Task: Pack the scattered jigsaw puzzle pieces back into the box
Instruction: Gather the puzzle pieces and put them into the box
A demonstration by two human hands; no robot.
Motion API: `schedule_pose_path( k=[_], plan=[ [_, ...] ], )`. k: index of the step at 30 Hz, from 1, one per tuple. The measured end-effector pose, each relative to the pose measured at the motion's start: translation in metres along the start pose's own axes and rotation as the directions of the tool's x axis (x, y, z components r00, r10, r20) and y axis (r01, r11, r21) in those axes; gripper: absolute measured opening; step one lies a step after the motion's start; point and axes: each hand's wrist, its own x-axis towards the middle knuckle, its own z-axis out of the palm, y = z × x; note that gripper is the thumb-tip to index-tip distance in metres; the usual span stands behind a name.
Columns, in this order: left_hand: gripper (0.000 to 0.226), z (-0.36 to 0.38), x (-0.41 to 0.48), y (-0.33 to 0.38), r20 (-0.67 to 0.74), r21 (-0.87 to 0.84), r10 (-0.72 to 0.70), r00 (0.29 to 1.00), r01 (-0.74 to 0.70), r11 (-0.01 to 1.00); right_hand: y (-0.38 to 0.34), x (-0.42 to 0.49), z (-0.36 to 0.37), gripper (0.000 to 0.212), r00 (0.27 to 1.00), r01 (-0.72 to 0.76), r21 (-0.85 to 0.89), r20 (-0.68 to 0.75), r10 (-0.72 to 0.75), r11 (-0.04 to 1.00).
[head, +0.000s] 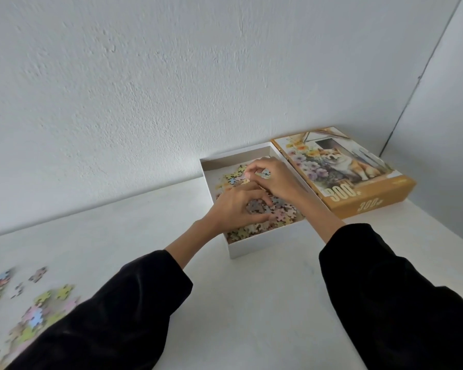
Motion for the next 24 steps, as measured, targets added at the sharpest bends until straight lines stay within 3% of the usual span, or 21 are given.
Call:
schedule_pose_path(
  k=[12,24],
  plan=[
    [0.026,-0.013,-0.013,0.004,-0.028,-0.080,0.050,0.998,-0.052,0.995,-0.007,-0.001,-0.003,0.014,1.000,-0.005,0.005,0.001,0.005,1.000],
    [0.014,-0.071,-0.082,0.017,-0.078,-0.130,0.024,0.997,-0.034,0.991,-0.092,0.007,0.027,0.012,0.994,0.113,0.037,-0.012,-0.113,0.993]
  ],
)
